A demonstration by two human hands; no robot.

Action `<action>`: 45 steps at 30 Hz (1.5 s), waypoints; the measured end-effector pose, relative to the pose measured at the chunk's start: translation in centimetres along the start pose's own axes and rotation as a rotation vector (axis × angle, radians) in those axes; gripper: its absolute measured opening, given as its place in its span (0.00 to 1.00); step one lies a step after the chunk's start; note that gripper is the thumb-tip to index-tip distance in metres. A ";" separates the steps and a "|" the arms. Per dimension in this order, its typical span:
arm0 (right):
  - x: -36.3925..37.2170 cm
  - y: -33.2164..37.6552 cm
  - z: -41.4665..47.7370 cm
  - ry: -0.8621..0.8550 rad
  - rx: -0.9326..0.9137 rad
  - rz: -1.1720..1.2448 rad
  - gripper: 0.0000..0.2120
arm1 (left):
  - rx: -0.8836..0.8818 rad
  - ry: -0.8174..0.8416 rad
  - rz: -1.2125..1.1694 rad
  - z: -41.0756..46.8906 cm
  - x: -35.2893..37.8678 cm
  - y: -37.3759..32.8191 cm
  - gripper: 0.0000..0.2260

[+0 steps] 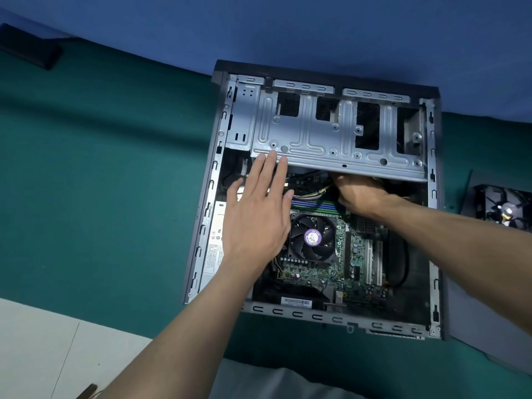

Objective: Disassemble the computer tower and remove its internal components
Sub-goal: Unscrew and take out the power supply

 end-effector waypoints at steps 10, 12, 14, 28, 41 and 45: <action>-0.7 0.0 -0.3 -0.057 -0.001 0.013 0.15 | 0.007 -0.008 0.016 -0.1 0.0 -0.1 0.24; -1.2 -0.4 0.0 -0.076 -0.022 -0.012 0.15 | 0.004 -0.013 0.011 0.0 0.0 0.0 0.24; -1.5 0.1 -0.2 -0.077 -0.031 -0.020 0.14 | 0.006 -0.018 0.011 0.0 0.0 0.0 0.24; -2.0 1.6 -4.5 -0.159 0.233 0.099 0.18 | 0.026 -0.022 0.029 -0.1 -0.3 -0.2 0.24; -3.2 14.2 -9.8 -0.558 -0.685 -0.263 0.09 | 0.022 -0.103 0.109 -3.6 -3.1 1.2 0.19; -2.2 16.0 -8.8 -0.526 -0.753 -0.380 0.09 | -0.023 -0.061 0.182 -5.7 -3.0 2.7 0.22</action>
Point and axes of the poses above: each hand's wrist, its own z-axis towards the middle knuckle, its own x-axis out of the palm, y = z × x, the point moved 5 cm from there along z, towards the middle knuckle, and after that the axes turned 11 degrees about -z, right-handed, at the moved point
